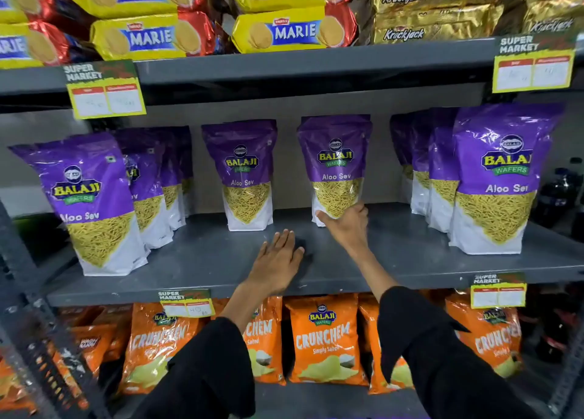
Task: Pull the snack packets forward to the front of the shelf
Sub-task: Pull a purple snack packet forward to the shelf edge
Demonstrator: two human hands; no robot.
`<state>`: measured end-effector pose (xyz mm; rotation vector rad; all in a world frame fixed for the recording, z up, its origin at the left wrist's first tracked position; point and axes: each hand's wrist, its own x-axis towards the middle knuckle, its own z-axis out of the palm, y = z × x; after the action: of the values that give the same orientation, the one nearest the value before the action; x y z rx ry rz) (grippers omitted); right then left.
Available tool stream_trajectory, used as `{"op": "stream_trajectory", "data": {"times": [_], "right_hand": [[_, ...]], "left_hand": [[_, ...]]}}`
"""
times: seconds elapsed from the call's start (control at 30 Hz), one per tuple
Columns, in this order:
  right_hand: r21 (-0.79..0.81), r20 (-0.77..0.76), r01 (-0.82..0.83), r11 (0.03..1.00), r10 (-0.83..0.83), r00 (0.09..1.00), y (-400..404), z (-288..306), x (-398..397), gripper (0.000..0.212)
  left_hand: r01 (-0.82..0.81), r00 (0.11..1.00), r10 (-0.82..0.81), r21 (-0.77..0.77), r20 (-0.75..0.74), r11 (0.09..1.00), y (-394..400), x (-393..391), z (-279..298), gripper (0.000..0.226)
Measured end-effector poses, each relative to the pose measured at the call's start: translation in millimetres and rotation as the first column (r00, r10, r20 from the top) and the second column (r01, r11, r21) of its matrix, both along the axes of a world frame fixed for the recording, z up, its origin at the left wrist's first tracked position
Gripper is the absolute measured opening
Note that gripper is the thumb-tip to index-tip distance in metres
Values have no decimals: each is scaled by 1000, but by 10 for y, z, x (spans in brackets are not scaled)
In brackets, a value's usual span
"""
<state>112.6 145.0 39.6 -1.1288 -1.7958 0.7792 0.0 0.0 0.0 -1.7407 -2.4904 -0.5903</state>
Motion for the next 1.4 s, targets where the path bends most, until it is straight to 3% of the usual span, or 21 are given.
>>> {"op": "stream_trajectory", "data": {"times": [0.13, 0.37, 0.8, 1.4], "right_hand": [[-51, 1, 68, 996, -68, 998, 155, 83, -217, 126], [-66, 49, 194, 979, -191, 980, 410, 34, -498, 148], [-60, 28, 195, 979, -193, 981, 482, -35, -513, 136], [4, 64, 176, 984, -176, 982, -116, -71, 26, 134]], "left_hand": [[-2, 1000, 3, -134, 8, 991, 112, -119, -10, 67], [13, 1000, -18, -235, -16, 972, 174, -146, 15, 69], [7, 1000, -11, -267, -13, 964, 164, -133, 59, 66], [-6, 1000, 5, -282, -5, 959, 187, -155, 47, 67]]}}
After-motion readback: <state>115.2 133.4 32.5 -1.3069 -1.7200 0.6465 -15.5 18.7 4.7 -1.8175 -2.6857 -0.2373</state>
